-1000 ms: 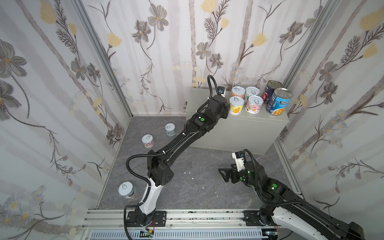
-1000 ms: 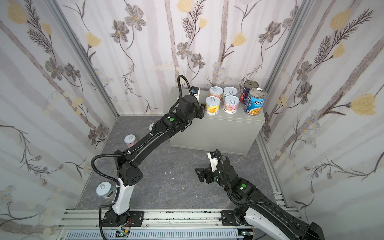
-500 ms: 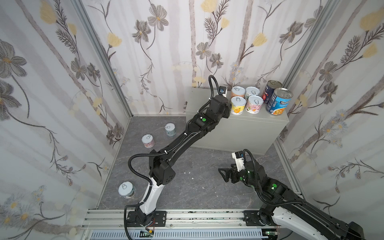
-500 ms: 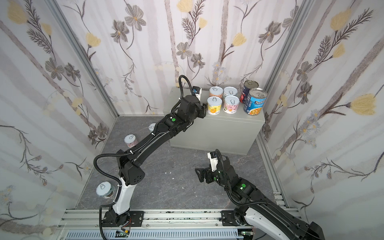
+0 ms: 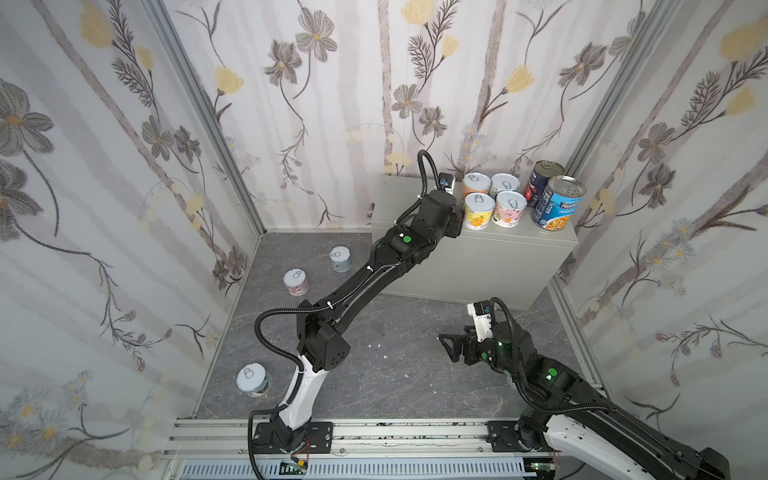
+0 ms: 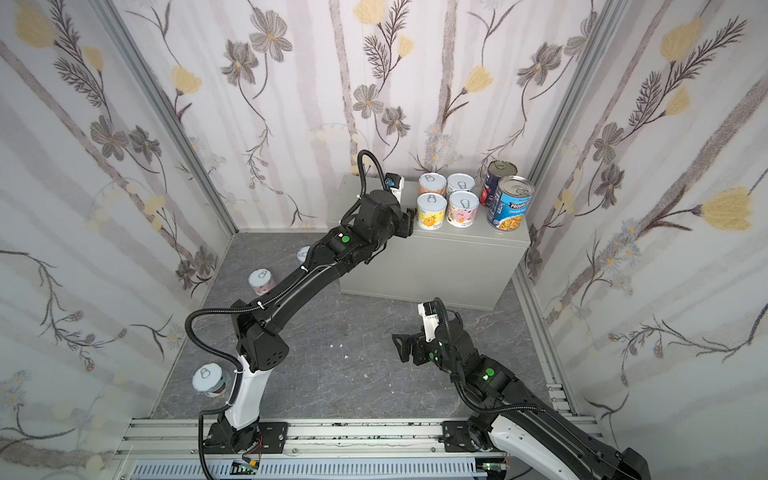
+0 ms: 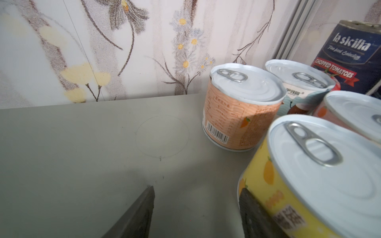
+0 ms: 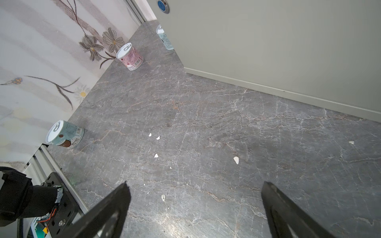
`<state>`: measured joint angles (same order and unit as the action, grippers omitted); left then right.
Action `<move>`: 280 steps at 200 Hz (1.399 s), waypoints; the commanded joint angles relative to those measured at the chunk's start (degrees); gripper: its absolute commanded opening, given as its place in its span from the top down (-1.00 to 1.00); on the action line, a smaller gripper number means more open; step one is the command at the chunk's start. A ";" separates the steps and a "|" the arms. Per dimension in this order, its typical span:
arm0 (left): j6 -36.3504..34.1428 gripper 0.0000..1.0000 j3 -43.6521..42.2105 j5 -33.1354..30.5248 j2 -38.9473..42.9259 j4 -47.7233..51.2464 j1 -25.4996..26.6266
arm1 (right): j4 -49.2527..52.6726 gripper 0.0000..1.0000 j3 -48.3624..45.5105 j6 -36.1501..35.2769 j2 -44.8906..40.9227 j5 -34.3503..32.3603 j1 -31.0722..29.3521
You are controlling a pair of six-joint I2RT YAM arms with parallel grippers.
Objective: Place and organize the canned foods onto the counter
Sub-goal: 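Nudge the yellow can beside the peach can with the left gripper, then swing the left arm down while the right gripper descends to the green can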
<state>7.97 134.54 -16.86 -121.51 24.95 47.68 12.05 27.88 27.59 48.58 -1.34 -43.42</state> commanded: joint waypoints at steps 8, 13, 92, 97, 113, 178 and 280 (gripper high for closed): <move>0.15 -0.39 -0.36 -1.31 3.37 1.76 -0.13 | 3.00 -0.99 1.21 2.21 -1.26 -3.92 0.33; -0.08 -0.41 -0.61 -1.42 4.11 1.77 -0.13 | 3.64 -0.99 1.36 2.63 -1.52 -4.45 0.35; -0.33 -0.64 -15.07 -1.55 20.22 1.46 -0.57 | 16.96 -0.99 2.88 15.25 -7.38 -19.76 0.95; -0.27 -0.64 -16.55 -1.67 21.46 1.30 -0.55 | 17.69 -0.99 3.07 16.09 -7.65 -20.73 0.97; 0.10 -0.65 -21.73 -1.77 25.63 0.53 -0.64 | 20.04 -0.99 3.56 18.97 -7.97 -23.43 1.21; 3.72 -0.82 -47.57 -2.15 44.08 -6.14 -1.58 | 28.44 -0.99 3.58 30.50 -6.74 -32.36 1.91; 11.96 -1.00 -77.70 -1.66 62.73 -13.25 -1.89 | 36.52 -0.99 8.14 37.48 1.17 -37.88 5.60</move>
<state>17.12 60.03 -17.98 -61.21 16.05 45.80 45.95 34.96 62.28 48.16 -36.51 -39.00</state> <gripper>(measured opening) 0.997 0.996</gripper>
